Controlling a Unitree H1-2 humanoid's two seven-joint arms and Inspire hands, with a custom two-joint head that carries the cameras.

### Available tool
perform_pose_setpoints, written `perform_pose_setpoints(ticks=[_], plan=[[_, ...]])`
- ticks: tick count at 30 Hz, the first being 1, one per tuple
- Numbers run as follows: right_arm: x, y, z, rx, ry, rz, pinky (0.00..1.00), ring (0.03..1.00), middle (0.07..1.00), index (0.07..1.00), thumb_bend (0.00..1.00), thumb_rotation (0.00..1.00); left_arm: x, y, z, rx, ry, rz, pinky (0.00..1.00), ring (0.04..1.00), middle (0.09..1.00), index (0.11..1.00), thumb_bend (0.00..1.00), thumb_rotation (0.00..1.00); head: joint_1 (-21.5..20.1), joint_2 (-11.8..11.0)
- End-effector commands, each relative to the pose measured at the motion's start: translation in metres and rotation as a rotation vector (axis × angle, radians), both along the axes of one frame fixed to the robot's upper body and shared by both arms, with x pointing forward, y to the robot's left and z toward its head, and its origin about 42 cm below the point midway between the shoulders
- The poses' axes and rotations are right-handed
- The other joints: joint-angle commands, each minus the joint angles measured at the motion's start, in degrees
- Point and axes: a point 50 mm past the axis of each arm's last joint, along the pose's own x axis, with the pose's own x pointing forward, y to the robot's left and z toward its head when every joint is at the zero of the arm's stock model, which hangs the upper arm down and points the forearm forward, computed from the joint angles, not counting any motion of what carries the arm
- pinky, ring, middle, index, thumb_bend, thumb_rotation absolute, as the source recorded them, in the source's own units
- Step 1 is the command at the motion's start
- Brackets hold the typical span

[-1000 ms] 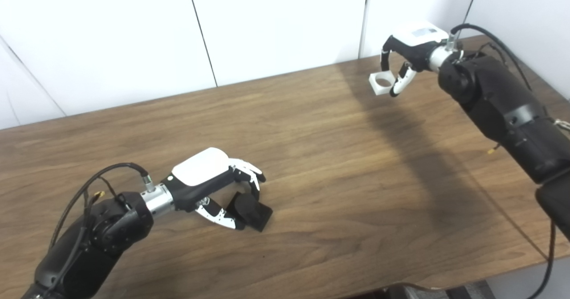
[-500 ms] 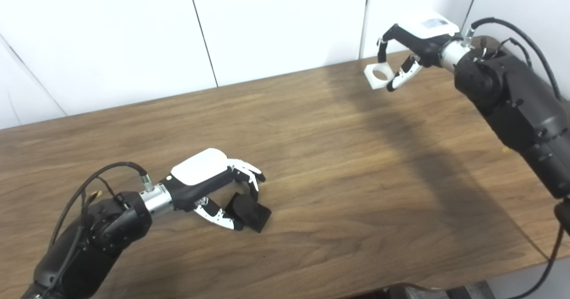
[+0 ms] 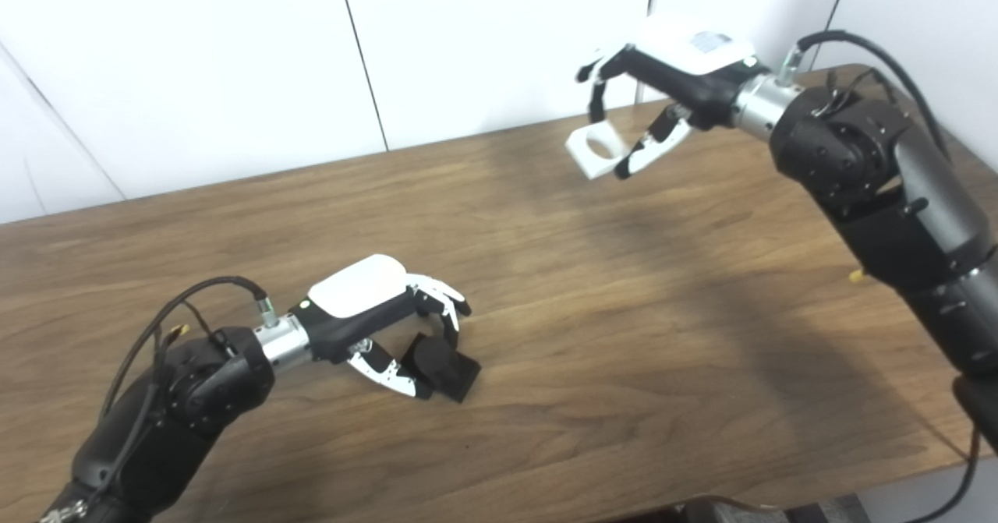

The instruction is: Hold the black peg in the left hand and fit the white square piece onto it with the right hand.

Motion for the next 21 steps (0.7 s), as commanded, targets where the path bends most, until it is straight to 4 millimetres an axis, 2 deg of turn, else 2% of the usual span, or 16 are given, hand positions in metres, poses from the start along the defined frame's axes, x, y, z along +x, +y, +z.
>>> perform_pose_setpoints(ticks=[1, 7, 14, 17, 21], plan=[[-0.005, 0.002, 0.024, 0.024, -0.062, 0.025, 0.76, 0.853, 0.793, 0.479, 0.52, 0.15, -0.012, 0.012, -0.043, 0.166, 0.119, 0.022, 0.61, 0.751, 0.779, 0.490, 0.52, 0.07, 0.2, 0.1], [-0.020, 0.019, 0.026, 0.043, -0.042, 0.103, 0.77, 0.877, 0.800, 0.479, 0.52, 0.15, -0.010, 0.008, -0.047, 0.136, 0.155, 0.043, 0.64, 0.765, 0.782, 0.490, 0.52, 0.07, 3.3, 0.7], [-0.037, 0.046, 0.027, 0.021, -0.035, 0.188, 0.72, 0.861, 0.802, 0.479, 0.52, 0.15, -0.008, 0.000, -0.048, 0.126, 0.163, 0.052, 0.64, 0.761, 0.781, 0.491, 0.52, 0.08, 5.7, 1.5], [-0.044, 0.057, 0.024, 0.028, -0.024, 0.203, 0.73, 0.859, 0.803, 0.479, 0.52, 0.15, -0.008, -0.001, -0.048, 0.121, 0.158, 0.050, 0.63, 0.754, 0.779, 0.491, 0.52, 0.08, 5.8, 1.6], [-0.055, 0.077, 0.005, 0.065, -0.015, 0.192, 0.72, 0.850, 0.802, 0.479, 0.52, 0.15, -0.008, -0.003, -0.046, 0.138, 0.129, 0.061, 0.63, 0.756, 0.782, 0.491, 0.52, 0.08, 6.1, 1.9]])
